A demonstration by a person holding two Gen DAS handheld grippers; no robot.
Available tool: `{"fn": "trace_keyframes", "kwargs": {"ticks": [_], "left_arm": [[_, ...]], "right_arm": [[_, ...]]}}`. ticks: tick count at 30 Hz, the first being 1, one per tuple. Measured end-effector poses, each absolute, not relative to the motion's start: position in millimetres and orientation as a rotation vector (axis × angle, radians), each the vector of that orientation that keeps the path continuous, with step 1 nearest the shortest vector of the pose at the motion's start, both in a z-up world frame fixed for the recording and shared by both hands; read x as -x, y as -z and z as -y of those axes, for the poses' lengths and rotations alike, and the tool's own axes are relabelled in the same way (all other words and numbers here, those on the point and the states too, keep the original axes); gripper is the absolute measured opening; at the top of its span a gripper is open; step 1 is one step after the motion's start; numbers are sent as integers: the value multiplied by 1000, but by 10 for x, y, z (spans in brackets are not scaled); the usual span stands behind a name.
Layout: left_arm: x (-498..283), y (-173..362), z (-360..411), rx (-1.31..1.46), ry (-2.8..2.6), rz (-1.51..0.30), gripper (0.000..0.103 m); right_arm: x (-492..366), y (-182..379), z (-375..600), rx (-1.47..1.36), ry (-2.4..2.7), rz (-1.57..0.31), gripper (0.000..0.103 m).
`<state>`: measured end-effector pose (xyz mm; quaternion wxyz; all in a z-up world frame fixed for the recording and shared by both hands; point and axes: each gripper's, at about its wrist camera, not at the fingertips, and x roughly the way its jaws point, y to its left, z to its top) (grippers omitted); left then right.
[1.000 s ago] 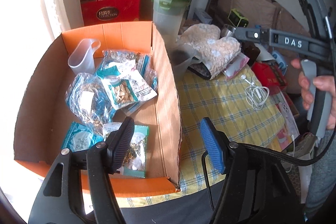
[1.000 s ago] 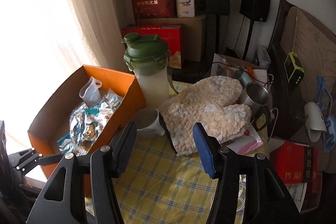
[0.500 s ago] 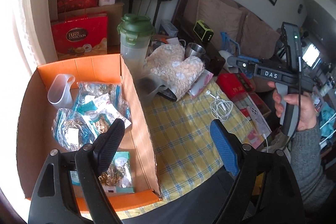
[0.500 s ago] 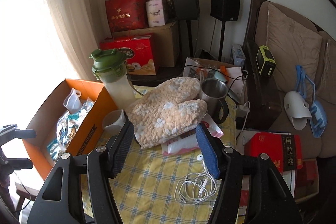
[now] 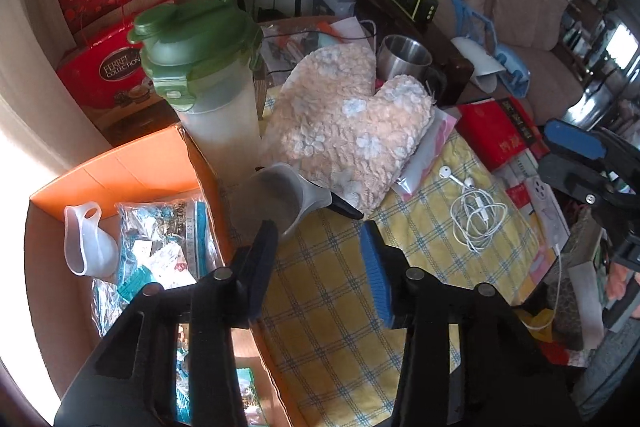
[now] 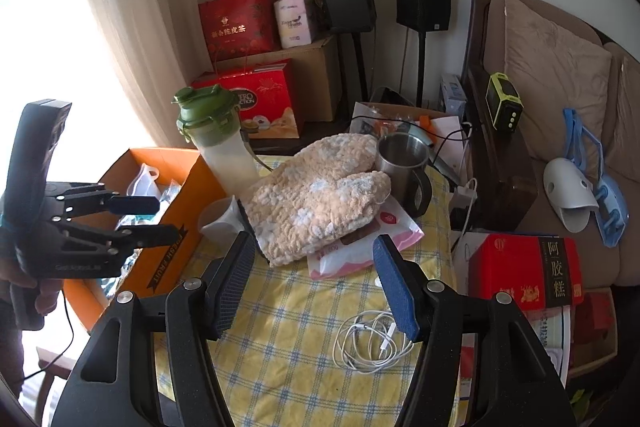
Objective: Organize objects
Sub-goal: 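Move the right gripper back over the table toward the second clear jug, then grasp the second clear measuring jug by its rim with the left gripper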
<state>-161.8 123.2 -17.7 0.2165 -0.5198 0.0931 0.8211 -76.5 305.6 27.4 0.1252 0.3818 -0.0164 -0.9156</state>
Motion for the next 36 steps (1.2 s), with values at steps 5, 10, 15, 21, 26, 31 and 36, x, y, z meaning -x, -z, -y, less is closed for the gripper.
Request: {"fn": "trace_keyframes", "kwargs": {"ticks": [5,10,15,21,26,31,36], "left_arm": [[1811,358,-1373,1494,-2277,-300,30],[1865,502,-1523,1537,-2273,-415,30],[1889,669,-1660,1578,-2259,-547,20],[1862,693,-1653,1531,-2310,-580,5],[1772,421,-1551,1432,-2363,-502,4],[1671,-29,-1262,1335,-2392,-298,4],[1580,-406,-865,1255,-2461,-152,5]], "right_arm": [[840,-173,-3109,-1164,2662,66,63],[876,-67,-3085,-1200,2626,82,63],[871,83,-2981,-1242,2586,79,63],[757,208,-2852,-1250,2528,132,61],[676,300,-2643,-1254,2453,155,61],[668,332,-2384,-1241,2406,180,56],[701,388,-2111,-1231,2344,226,48]]}}
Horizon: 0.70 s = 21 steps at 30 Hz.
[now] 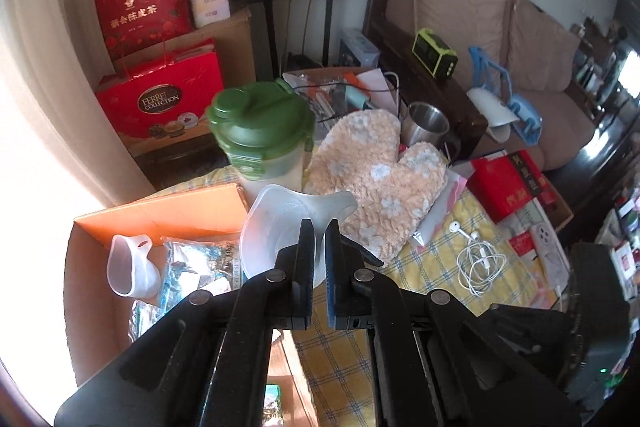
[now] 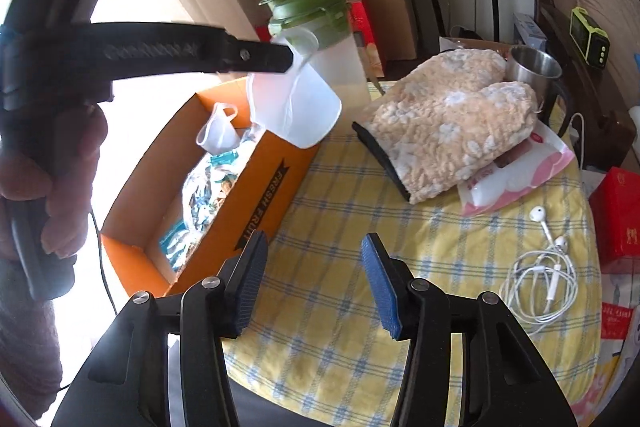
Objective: Organize objects
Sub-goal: 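Grasp the second clear measuring jug by its rim with the left gripper, then carry the jug into the cardboard box and open the left gripper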
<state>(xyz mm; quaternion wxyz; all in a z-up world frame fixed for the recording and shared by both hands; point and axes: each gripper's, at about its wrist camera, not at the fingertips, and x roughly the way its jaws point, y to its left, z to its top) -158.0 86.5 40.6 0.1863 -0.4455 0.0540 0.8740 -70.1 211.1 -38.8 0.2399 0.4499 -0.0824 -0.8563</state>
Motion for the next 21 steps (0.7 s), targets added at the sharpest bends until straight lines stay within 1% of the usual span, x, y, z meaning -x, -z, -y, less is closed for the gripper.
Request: {"fn": "trace_keyframes", "kwargs": {"ticks": [3,11,13,14,16,17,21], "left_arm": [[1532,-549,-590,1228,-2505,-92,5],[1417,-640,-20,1226,-2587,-21,5],[1388,-623,88,1233,-2602,-13,4],[1383,-614,138,1237,-2608,-8,5],[1378,-587,237,1247,-2618,0,5],[1380,-572,287,1253,-2624,0,5],[1407,-484,506,1296,-2647,-6,5]], "right_arm": [[716,420,-1942,-1232,2300,251,40],[860,488,-1461,-1287,2235,237,36],[914,526,-1363,-1303,2238,212,29],[929,555,-1316,-1313,2239,197,28],[952,597,-1249,-1326,2244,177,21],[966,611,-1226,-1330,2248,168,19],[957,598,-1151,-1329,2278,115,19]]}}
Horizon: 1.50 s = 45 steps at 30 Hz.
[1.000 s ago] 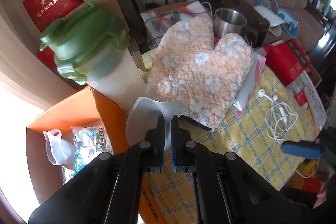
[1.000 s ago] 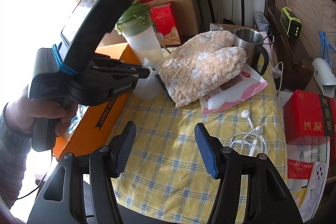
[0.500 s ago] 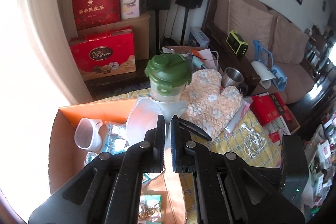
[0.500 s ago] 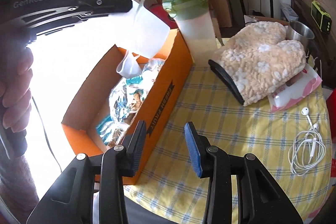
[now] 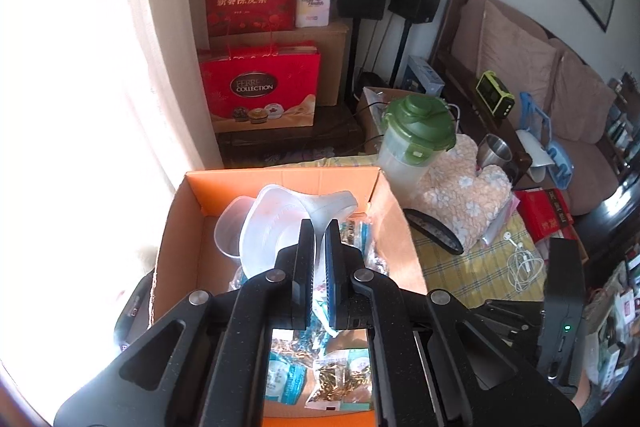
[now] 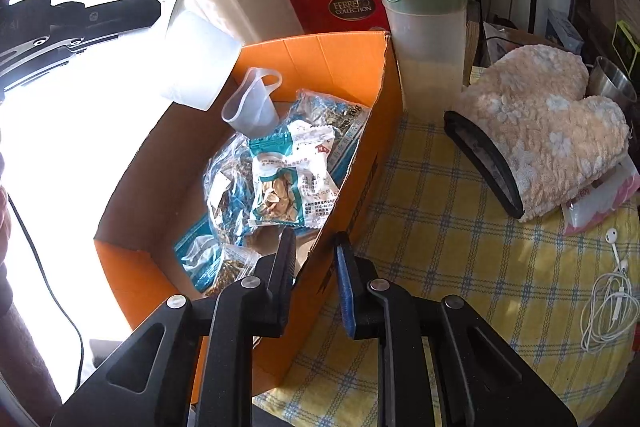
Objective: Organize objects
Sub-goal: 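Carry the jug into the cardboard box and open the left gripper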
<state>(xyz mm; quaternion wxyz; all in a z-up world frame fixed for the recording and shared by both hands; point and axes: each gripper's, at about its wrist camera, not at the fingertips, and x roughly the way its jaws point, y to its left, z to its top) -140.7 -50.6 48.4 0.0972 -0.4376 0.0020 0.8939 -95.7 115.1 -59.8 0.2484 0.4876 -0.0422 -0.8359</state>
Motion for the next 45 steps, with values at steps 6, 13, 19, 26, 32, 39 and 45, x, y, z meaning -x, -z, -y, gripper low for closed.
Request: {"fn": "trace_keyframes", "kwargs": {"ticks": [6,13,19,26,32,39,45], "left_arm": [[1490,-209,845,1424,-2678,-56,5],[1562,117,1042,1540,-2672,-84,5],[1606,284,1035,1608,-2632,-128,5],[1731,568,855,1713,-2578,-283,5],[1815,660,692,1705,-2655,-387,5],[1873,724,621,1762,-2627,-359,7],[1692,310,657,1617,-2714,-283,60]], "right_arm": [[939,615,-1129,-1324,2303,52,18],[965,621,-1181,-1326,2302,13,14],[961,580,-1232,-1325,2326,-31,11],[975,562,-1167,-1318,2330,-45,13],[966,570,-1181,-1312,2333,-39,13],[959,575,-1208,-1311,2326,-13,13],[976,569,-1220,-1314,2311,15,15]]}}
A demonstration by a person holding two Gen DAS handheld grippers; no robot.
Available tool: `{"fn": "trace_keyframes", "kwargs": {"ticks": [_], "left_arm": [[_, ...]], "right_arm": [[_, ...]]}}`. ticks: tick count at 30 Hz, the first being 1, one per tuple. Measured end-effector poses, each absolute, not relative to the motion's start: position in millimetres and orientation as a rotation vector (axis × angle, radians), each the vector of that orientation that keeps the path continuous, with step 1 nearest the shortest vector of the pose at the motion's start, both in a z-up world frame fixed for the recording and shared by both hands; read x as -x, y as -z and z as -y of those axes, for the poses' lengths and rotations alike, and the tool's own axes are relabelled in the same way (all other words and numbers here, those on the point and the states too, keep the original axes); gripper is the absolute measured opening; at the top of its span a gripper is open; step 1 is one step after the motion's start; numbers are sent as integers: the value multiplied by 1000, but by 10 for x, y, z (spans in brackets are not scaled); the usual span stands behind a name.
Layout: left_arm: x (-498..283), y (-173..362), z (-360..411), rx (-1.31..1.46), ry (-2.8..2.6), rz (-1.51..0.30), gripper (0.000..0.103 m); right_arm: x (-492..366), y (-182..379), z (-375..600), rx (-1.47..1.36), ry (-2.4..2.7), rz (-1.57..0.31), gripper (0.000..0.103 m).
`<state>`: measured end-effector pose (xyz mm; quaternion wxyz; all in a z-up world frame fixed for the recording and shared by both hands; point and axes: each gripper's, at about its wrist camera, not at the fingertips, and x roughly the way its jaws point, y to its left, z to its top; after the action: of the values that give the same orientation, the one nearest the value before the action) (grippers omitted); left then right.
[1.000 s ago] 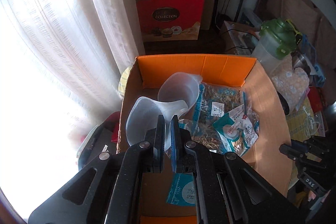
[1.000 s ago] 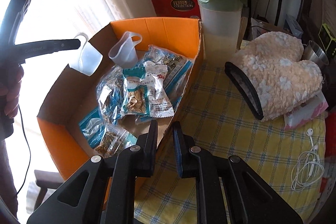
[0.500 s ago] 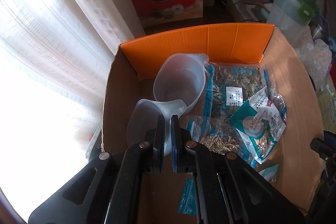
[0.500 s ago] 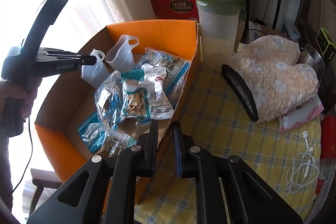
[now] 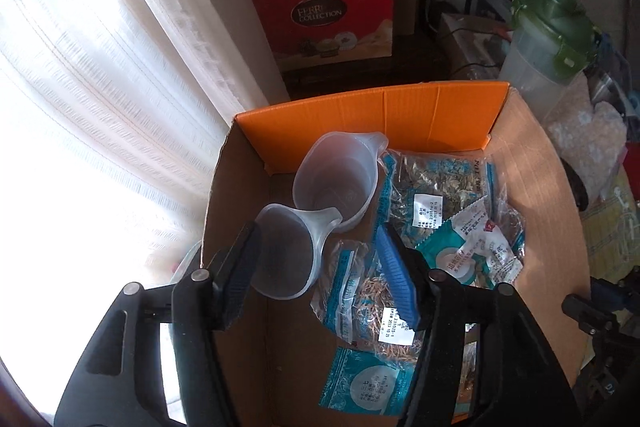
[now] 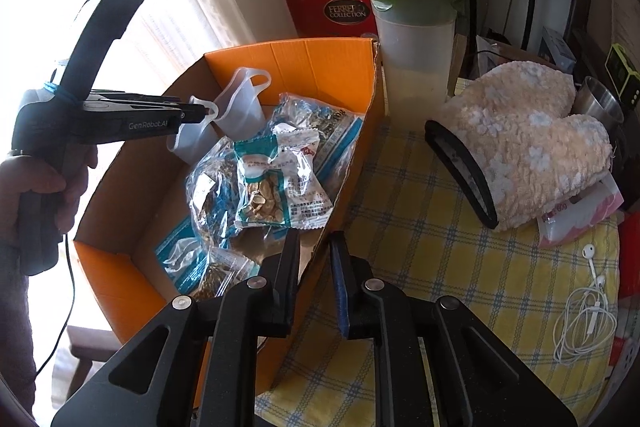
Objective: Organize objects
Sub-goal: 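Carry the jug into the cardboard box and open the left gripper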
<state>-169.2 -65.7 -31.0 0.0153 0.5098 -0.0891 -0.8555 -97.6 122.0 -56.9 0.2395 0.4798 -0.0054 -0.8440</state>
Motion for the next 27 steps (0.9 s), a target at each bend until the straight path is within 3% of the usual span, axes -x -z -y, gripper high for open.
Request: {"fn": "trace_keyframes", "kwargs": {"ticks": [10,23,24,26,27], "left_arm": [[1575,-41,391,-1702,2875,-55,59],[1557,269,-557,-1841,2927,80,59],[1566,307,-599,-1851,2919,97,53],[1581,401,-668,-1891,2893,124,26],[1586,442,-687,-1907,2883,128,24]], "right_arm": [[966,499,-1232,-1290,2316,41,18],[910,229,-1854,-1281,2435,43,26],[927,218,-1951,-1286,2458,40,26],[975,193,-2158,-1300,2501,48,29],[1003,178,-2263,-1307,2519,52,32]]}}
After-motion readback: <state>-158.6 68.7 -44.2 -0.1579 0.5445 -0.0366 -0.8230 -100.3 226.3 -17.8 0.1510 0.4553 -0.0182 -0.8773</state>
